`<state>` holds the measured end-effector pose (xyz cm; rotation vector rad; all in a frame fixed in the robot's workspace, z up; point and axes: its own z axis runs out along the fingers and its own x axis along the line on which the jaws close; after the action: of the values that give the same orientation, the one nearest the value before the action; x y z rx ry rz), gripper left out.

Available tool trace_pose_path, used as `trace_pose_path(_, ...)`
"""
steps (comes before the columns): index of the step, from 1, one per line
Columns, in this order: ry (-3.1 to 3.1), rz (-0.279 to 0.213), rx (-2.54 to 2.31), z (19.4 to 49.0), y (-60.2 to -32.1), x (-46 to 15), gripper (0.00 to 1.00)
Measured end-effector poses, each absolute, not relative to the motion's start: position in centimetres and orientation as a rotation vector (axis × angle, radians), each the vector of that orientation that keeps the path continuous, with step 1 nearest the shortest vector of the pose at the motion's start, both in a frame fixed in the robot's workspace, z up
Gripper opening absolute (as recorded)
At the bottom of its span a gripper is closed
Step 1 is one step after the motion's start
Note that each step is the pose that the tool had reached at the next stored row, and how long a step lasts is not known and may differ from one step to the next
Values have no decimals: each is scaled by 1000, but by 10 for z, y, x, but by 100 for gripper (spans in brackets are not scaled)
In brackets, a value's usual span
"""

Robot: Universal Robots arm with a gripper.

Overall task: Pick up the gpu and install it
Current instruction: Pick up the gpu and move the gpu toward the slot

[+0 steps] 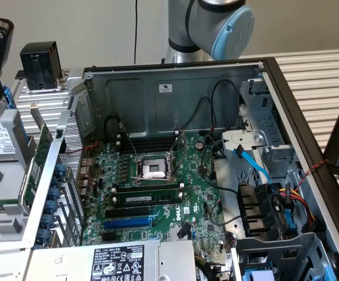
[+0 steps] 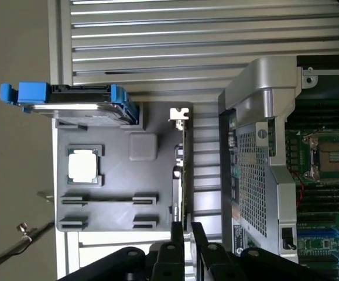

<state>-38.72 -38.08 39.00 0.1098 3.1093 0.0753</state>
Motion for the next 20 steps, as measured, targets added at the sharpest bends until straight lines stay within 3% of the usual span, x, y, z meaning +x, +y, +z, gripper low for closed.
trace_pose_path(1, 3109, 75, 110, 390, -381, -387, 19)
trace_pose_path(2, 3109, 75, 110, 390, -381, -387, 12)
trace_pose_path(6, 3108, 76, 110, 389, -381, -388, 12)
trace_pose_path(9, 3104, 76, 109, 386, -381, -389, 20)
trace_pose_path(11, 3103, 75, 109, 383, -381, -390, 32)
trace_pose_path(12, 3102, 75, 109, 382, -381, -390, 32)
trace_pose_path(16, 3093, 75, 109, 376, -380, -392, 50)
trace_pose_path(20, 3079, 76, 108, 371, -380, -399, 50)
